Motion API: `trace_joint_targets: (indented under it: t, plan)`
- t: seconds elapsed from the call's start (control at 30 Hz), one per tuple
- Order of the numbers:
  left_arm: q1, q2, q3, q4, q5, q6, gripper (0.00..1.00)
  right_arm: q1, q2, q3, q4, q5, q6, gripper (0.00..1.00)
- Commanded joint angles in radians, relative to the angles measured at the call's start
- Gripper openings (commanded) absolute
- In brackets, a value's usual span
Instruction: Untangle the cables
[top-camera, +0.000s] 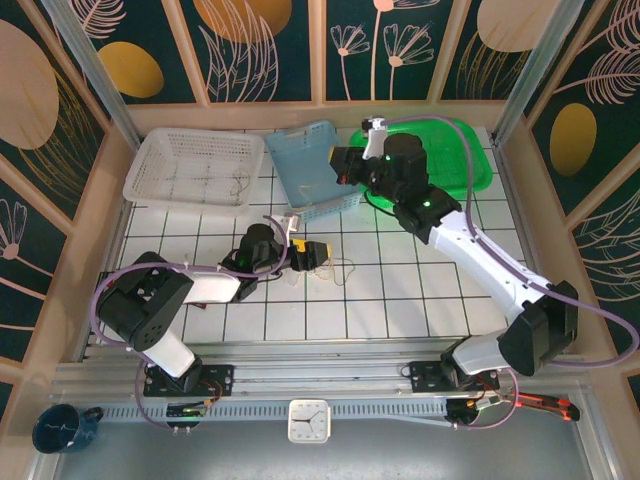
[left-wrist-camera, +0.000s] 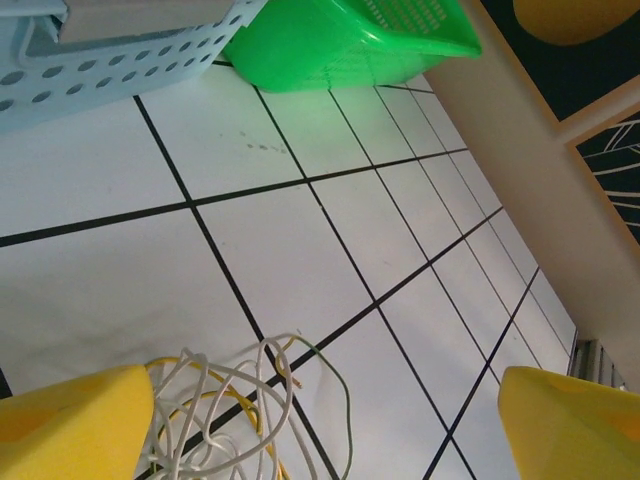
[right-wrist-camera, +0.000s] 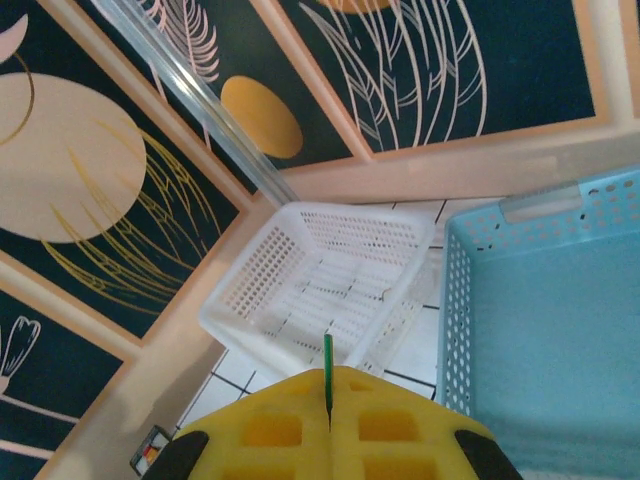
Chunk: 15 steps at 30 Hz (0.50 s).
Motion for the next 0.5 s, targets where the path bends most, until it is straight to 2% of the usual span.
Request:
trace_joint_targets:
  t: [0.0, 0.17, 0.23, 0.47]
  plan:
    - [-0.005, -0.031, -0.012, 0.059, 0.008, 0.003, 0.92, -0.023, -0.017, 0.032, 0.056, 0.025, 0.027, 0.00]
    - [-0.005, -0.114, -0.020, 0.019, -0.033, -0.001, 0.99, -0.049, 0.015, 0.012, 0.121, 0.116, 0.044, 0.00]
    - [-0.005, -0.154, -0.026, 0.004, -0.055, -0.014, 0.99, -0.099, 0.050, 0.019, 0.146, 0.133, 0.053, 0.00]
    - [-0.004, -0.284, -0.033, -0.080, -0.179, -0.091, 0.99, -0.128, 0.247, 0.129, 0.176, 0.164, 0.038, 0.00]
